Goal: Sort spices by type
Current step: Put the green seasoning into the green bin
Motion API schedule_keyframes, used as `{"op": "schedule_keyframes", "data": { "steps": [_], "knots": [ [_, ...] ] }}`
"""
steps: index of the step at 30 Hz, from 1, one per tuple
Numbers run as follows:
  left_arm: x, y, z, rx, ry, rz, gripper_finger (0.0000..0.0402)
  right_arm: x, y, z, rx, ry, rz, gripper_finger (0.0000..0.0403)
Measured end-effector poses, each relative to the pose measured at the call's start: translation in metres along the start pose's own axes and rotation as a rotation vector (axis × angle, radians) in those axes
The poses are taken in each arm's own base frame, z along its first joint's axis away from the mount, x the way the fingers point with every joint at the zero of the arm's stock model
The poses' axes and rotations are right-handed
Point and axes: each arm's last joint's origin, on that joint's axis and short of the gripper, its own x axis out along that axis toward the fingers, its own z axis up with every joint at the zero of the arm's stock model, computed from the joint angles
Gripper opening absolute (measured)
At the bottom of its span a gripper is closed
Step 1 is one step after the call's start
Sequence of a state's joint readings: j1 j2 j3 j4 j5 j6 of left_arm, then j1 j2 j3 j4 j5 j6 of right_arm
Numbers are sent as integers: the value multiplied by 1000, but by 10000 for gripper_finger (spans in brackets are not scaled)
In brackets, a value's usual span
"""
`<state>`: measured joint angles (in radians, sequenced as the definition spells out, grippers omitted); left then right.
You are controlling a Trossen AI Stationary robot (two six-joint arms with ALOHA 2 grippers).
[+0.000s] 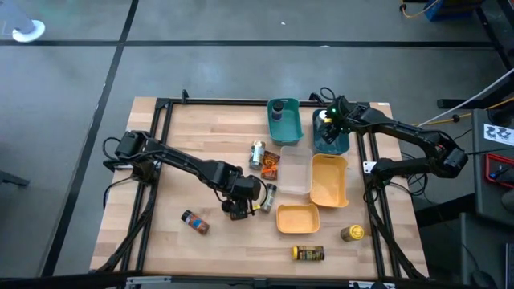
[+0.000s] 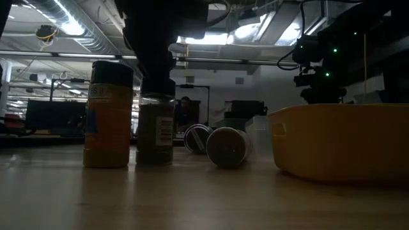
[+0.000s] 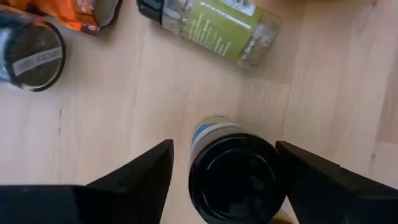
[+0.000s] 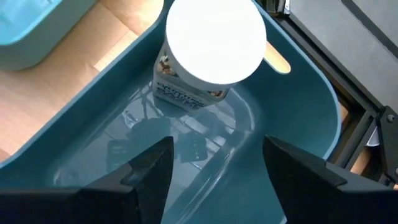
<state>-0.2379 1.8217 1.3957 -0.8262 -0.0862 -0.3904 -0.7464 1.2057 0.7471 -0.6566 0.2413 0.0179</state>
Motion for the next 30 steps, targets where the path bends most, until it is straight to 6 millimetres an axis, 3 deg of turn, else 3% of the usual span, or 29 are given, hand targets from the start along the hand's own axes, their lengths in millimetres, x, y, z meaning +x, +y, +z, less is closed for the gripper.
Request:
{"op": "schedule_keyframes", "data": {
  "steps": [7, 15, 24, 30],
  "knots": [
    [0, 0, 0, 1, -1, 9, 190, 0, 0, 0, 0, 0, 0, 246],
    [-1, 4, 3, -15, -5, 9, 189, 0, 0, 0, 1, -4, 0, 246],
    [-28, 27, 37, -22, -124, -4, 189, 0, 0, 0, 1, -3, 0, 246],
    [-58, 57, 64, 42, -215, 22, 189, 0, 0, 0, 1, -4, 0, 246]
  ]
}}
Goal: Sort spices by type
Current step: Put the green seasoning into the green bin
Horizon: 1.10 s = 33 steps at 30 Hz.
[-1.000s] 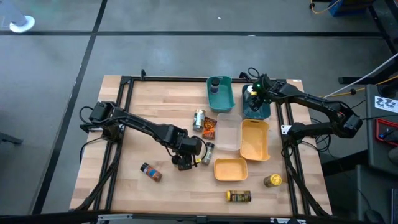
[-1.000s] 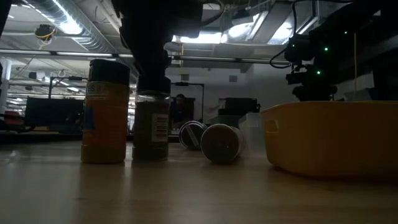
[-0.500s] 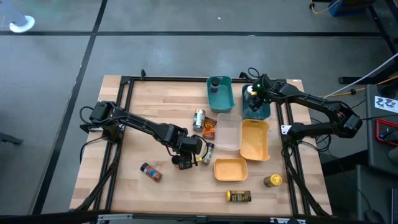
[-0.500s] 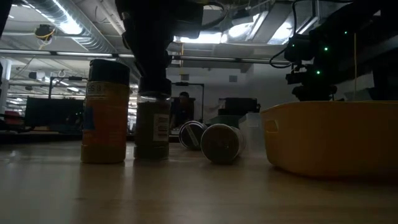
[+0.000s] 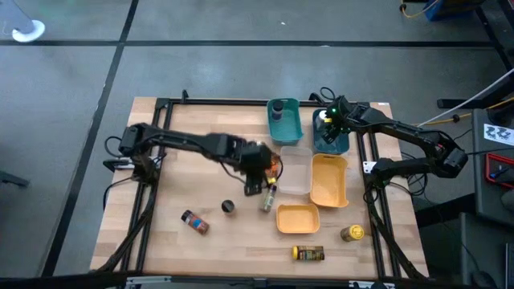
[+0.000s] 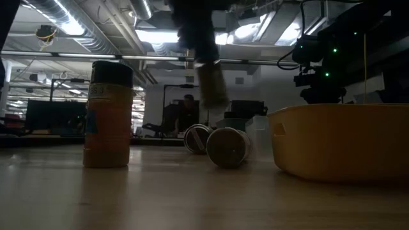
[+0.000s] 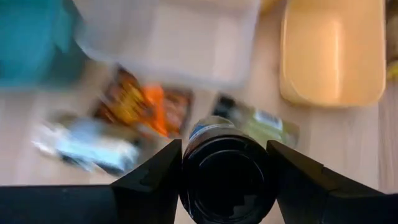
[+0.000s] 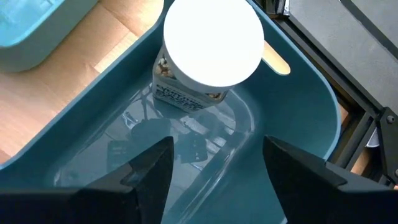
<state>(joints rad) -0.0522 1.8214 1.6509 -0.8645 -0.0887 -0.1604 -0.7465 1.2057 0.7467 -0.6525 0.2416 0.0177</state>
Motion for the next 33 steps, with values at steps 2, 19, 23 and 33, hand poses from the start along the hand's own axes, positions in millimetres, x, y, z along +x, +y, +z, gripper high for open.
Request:
{"op": "schedule_keyframes", "data": {
  "steps": [2, 19, 23, 33],
  "knots": [
    [-8, 15, 10, 11, -36, 16, 189, 0, 0, 0, 0, 0, 0, 246],
    [-30, 159, 59, -80, -497, 258, 189, 0, 0, 0, 1, 0, 0, 246],
    [-21, 182, 63, -98, -572, 261, 190, 0, 0, 0, 1, 0, 0, 246],
    [22, 218, 57, -148, -534, 266, 192, -19, -4, 23, 24, -88, 0, 246]
  ]
}}
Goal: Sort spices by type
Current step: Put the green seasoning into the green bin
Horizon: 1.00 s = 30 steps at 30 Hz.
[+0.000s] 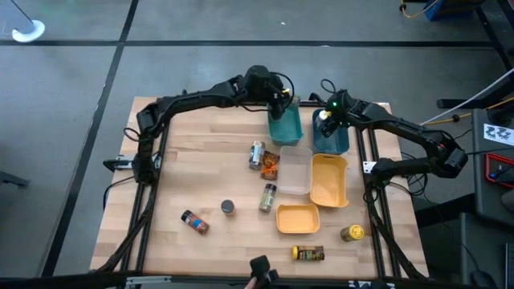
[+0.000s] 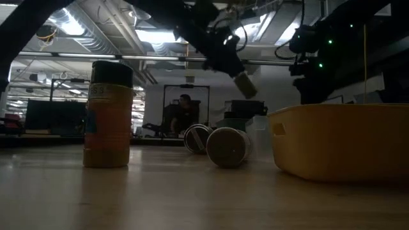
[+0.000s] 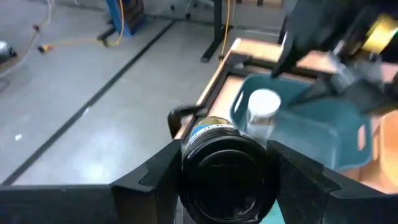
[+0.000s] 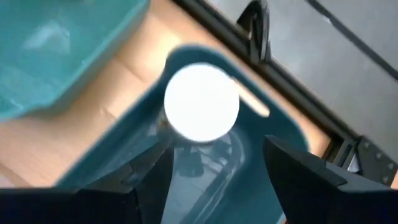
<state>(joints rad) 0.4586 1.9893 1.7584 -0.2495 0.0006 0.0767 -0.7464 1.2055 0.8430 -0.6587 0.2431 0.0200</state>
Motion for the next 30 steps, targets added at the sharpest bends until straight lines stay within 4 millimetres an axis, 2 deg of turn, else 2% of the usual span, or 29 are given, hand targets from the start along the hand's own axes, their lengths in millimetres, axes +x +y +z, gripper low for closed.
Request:
{"op": "schedule_keyframes", "data": {
  "steps": [4, 10, 20, 30],
  "knots": [
    [15, -1, -12, -17, 41, -17, 193, -9, -2, 11, 11, -46, 1, 246],
    [24, -10, -24, -20, 108, -44, 194, -15, -3, 20, 20, -86, 3, 246],
    [21, -17, -42, -23, 295, -63, 195, -16, -3, 21, 22, -101, 11, 246],
    [25, -12, -47, -69, 315, -47, 195, -16, -3, 21, 22, -101, 22, 246]
  ]
}}
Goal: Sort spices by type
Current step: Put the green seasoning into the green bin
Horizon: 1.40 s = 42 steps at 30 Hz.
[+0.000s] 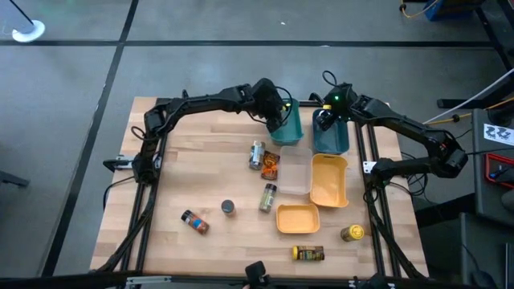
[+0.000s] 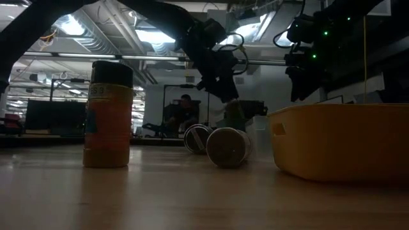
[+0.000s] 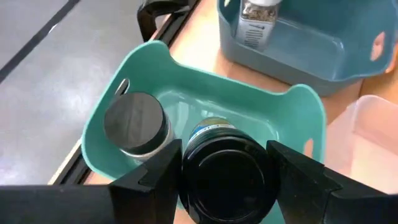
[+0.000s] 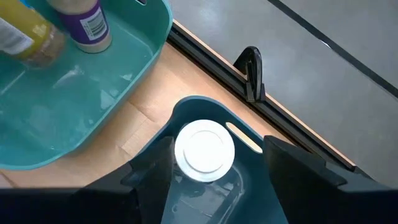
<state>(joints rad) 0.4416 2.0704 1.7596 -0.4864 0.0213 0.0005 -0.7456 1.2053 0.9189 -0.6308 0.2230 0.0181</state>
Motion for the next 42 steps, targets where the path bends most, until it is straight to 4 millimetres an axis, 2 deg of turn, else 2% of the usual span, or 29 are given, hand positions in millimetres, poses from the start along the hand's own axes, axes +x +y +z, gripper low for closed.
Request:
{"op": "schedule_keyframes", "data": {
  "steps": [5, 8, 23, 42],
  "knots": [
    [24, 0, -14, -2, 69, 4, 195, 0, 0, 0, 0, 0, 6, 246],
    [29, 3, -17, -6, 76, 9, 195, 0, 0, 0, 0, 0, 7, 246],
    [28, 18, -17, -76, 79, 37, 196, 0, 0, 0, 0, 0, 7, 246],
    [27, 18, -18, -59, 94, 37, 196, 0, 0, 0, 0, -1, 7, 246]
  ]
}}
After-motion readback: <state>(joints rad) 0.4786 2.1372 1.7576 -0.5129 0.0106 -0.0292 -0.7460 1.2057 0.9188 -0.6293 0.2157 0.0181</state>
